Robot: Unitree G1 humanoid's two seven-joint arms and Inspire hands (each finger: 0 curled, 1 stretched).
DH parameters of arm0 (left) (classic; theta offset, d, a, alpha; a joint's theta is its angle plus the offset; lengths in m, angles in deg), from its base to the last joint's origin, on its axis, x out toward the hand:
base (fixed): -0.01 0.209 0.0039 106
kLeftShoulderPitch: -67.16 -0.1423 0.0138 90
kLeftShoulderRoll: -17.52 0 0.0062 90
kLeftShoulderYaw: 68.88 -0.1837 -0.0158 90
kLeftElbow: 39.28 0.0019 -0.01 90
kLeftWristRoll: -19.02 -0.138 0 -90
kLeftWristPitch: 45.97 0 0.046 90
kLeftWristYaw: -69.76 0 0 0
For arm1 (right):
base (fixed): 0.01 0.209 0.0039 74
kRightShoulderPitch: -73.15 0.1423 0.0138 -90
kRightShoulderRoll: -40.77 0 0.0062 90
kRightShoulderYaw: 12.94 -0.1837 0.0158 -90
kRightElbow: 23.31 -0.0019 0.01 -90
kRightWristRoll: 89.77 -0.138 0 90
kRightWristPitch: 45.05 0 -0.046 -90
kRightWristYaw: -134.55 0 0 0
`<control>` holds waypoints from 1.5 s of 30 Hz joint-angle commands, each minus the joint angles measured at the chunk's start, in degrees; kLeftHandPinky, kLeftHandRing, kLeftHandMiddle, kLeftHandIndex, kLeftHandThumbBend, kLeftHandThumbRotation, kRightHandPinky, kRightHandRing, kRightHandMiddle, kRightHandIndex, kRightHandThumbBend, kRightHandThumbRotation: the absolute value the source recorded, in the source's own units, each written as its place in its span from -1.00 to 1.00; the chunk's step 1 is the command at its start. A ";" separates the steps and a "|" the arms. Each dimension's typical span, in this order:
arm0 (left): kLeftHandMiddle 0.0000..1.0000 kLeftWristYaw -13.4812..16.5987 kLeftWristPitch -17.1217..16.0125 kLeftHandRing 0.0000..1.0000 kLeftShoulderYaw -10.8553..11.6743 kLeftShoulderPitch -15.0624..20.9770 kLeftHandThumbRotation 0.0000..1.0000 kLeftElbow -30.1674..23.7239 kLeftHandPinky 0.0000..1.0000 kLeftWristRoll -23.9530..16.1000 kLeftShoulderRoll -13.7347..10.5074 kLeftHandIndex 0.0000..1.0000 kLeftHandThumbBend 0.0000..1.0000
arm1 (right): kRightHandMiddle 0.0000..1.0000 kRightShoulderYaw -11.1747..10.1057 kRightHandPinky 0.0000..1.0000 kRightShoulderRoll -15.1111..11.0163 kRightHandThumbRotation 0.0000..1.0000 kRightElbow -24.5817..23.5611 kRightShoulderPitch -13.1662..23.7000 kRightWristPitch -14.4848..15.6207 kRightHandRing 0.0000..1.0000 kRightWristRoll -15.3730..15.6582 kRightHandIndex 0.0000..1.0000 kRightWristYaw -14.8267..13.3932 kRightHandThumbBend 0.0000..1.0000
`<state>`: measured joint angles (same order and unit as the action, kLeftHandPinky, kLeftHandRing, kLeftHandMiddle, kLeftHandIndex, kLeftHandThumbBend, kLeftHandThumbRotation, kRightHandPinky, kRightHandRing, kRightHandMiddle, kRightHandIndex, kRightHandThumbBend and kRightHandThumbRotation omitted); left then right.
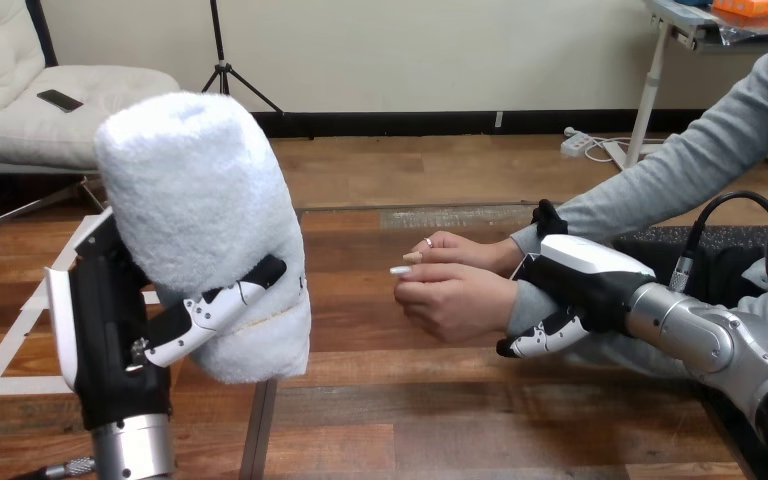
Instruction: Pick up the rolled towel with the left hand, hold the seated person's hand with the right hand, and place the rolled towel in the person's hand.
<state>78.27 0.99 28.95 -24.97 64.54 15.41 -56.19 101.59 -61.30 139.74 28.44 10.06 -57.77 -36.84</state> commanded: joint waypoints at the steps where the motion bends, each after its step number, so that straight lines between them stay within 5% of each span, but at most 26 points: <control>1: -0.19 0.80 -2.26 -0.31 0.17 6.00 -1.00 1.50 -0.38 -1.65 -1.07 -0.12 0.16 | -0.47 -1.73 -0.67 0.80 -0.61 -1.84 1.98 -1.33 -0.59 -1.71 -0.47 -0.37 -0.02; 17: -0.22 3.39 -5.18 -0.34 0.19 12.09 -1.00 9.52 -0.41 -3.82 -1.79 -0.16 0.16 | -0.47 -1.76 -0.66 1.01 -0.63 -1.81 1.92 -1.83 -0.58 -1.76 -0.46 -0.46 -0.01; 45: -0.23 8.72 -8.00 -0.34 -0.40 27.73 -1.00 32.85 -0.41 -7.65 -5.11 -0.19 0.09 | -0.48 -2.10 -0.67 0.46 -0.58 -2.65 1.83 -2.75 -0.59 -2.17 -0.47 0.44 0.00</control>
<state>85.16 -4.28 28.95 -7.84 92.80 9.30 -59.10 101.51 -61.11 139.74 28.21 9.62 -57.87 -36.07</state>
